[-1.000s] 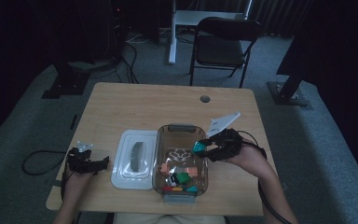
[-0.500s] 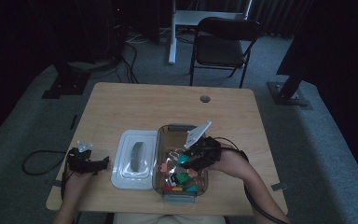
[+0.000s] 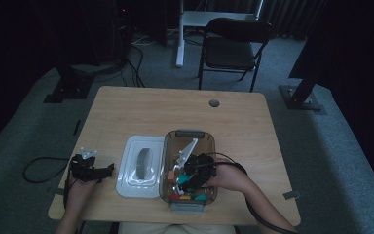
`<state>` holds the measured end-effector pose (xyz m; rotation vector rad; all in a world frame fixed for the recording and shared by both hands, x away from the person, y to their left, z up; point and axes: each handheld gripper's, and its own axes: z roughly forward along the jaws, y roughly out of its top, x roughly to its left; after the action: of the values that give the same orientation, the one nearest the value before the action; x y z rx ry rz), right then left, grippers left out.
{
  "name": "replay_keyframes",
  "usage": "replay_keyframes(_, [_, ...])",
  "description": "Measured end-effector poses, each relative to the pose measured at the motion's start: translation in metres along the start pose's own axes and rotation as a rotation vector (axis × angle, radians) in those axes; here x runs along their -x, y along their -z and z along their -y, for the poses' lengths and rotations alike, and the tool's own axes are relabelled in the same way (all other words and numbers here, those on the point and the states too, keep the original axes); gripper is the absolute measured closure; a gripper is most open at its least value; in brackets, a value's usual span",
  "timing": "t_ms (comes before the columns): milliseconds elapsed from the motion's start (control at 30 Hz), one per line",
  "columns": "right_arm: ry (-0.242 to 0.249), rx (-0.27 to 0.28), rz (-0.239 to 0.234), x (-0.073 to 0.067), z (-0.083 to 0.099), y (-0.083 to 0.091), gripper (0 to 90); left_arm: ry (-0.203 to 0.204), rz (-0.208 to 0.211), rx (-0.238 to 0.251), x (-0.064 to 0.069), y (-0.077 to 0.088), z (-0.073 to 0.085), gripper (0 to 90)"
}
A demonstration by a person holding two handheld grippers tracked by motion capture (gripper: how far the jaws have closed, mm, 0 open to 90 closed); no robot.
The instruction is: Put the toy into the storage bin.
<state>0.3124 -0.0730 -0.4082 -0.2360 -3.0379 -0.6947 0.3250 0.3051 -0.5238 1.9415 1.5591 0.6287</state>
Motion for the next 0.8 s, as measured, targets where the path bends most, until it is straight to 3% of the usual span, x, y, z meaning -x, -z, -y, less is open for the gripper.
replay_keyframes(167, [0.029, -0.056, 0.004, -0.006, -0.004, -0.010, 58.3, 0.001, 0.000, 0.001, 0.000, 0.000, 0.000, 0.9])
replay_keyframes(467, [0.023, -0.099, 0.007, -0.007, -0.004, -0.013, 57.0, 0.001, 0.000, 0.000, 0.000, 0.000, 0.000, 0.9])
replay_keyframes(700, [-0.001, -0.064, 0.001, -0.008, -0.002, -0.008, 46.9, 0.001, 0.000, 0.001, 0.000, 0.000, 0.000, 0.9])
replay_keyframes(800, [-0.031, -0.014, 0.006, -0.005, 0.004, 0.000, 41.9, 0.001, 0.000, 0.001, 0.000, 0.000, 0.000, 0.9])
